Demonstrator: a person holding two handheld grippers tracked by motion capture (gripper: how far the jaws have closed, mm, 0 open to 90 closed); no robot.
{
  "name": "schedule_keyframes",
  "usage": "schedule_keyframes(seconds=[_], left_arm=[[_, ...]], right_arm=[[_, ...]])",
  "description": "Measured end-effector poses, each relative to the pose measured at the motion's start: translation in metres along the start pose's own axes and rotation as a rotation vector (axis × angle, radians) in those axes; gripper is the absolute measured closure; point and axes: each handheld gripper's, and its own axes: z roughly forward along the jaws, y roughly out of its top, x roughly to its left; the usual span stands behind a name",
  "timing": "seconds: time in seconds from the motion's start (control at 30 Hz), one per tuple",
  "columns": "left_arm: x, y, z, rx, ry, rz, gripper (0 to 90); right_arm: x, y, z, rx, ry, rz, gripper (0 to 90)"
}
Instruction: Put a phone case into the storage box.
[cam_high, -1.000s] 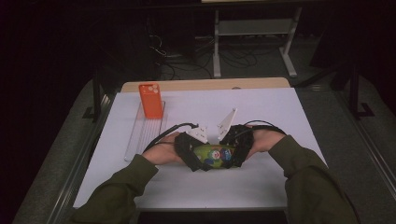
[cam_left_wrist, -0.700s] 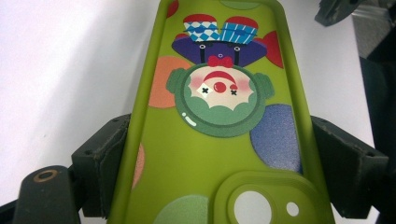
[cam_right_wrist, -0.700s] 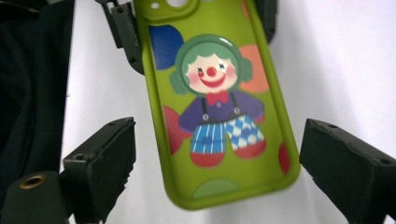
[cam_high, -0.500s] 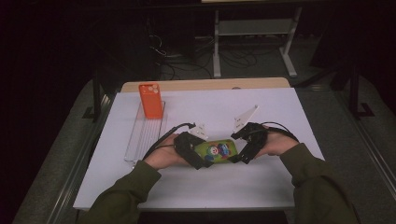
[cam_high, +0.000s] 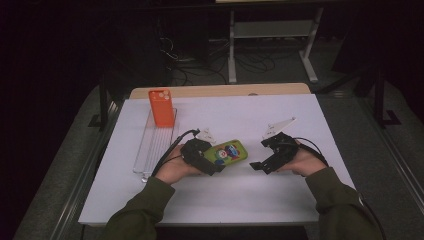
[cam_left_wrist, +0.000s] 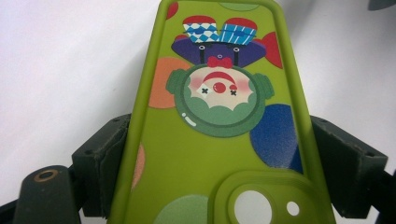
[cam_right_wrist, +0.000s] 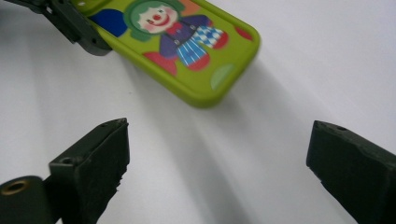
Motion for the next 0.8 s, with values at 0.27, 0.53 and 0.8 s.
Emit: schedule_keyframes(seconds=[0.27, 0.53, 0.8], left_arm=[[0.001, -0.004, -0.003, -0.033, 0.008, -0.05, 14.9], [0.0, -0.001, -0.004, -0.029, 0.001, -0.047, 14.9], [0.001, 0.0, -0.006, -0.024, -0.002, -0.039, 14.9]], right_arm=[[0.007, -0.018, 0.002, -0.054, -0.082, 0.096, 5.3], [0.021, -0.025, 0.015, -0.052, -0.158, 0.05, 4.4], [0.028, -0.023, 0.027, -0.036, -0.209, -0.026, 3.9]])
